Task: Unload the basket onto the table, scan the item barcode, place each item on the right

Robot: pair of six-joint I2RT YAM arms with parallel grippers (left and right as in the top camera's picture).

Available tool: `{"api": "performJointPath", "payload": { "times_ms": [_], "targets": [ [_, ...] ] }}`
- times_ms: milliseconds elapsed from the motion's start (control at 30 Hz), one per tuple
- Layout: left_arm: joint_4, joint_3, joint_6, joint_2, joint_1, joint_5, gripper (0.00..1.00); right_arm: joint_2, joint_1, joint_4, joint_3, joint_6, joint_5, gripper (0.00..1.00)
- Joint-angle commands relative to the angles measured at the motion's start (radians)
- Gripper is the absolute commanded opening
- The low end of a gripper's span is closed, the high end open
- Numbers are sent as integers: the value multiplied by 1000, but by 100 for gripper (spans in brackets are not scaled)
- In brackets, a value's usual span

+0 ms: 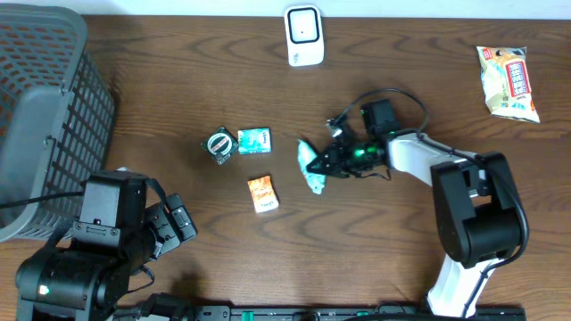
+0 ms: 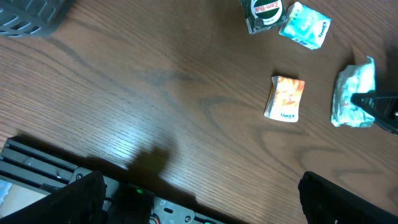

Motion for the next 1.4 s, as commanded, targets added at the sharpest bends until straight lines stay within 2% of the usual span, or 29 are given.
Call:
{"api": "performJointPath", "payload": {
  "times_ms": [0, 67, 133, 167, 300, 433, 700, 800, 967, 1100, 1267, 1367],
  "targets": [
    [-2, -1, -5, -1, 0, -6, 98, 1, -58, 5, -5, 43, 16, 17],
    [-2, -1, -5, -1, 0, -6, 97, 0, -95, 5, -3, 46, 15, 24],
    [-2, -1, -5, -1, 0, -6, 97, 0, -135, -7, 7, 45, 15, 46],
    [-2, -1, -4, -1, 0, -6, 98, 0, -154, -22, 16, 45, 15, 53],
    [-2, -1, -4, -1, 0, -6, 98, -1, -224, -110, 67, 14, 18, 51],
    [-2, -1, -5, -1, 0, -6, 98, -2, -259, -260, 146, -35, 103, 49],
    [-2, -1, -4, -1, 0, -6, 97, -8, -211, -586, 361, -165, 322, 44],
    [-2, -1, -5, -1, 0, -6, 98, -14, -152, -640, 414, -209, 327, 45],
    [-2, -1, -4, -1, 0, -6, 98, -14, -2, -658, 460, -209, 492, 46],
    [-2, -1, -4, -1, 0, -6, 97, -14, 140, -655, 508, -134, 672, 45],
    [-2, -1, -5, -1, 0, -6, 98, -14, 295, -644, 563, -71, 886, 53],
    [-2, -1, -5, -1, 0, -6, 98, -11, 386, -639, 561, 2, 1052, 53]
  ]
}}
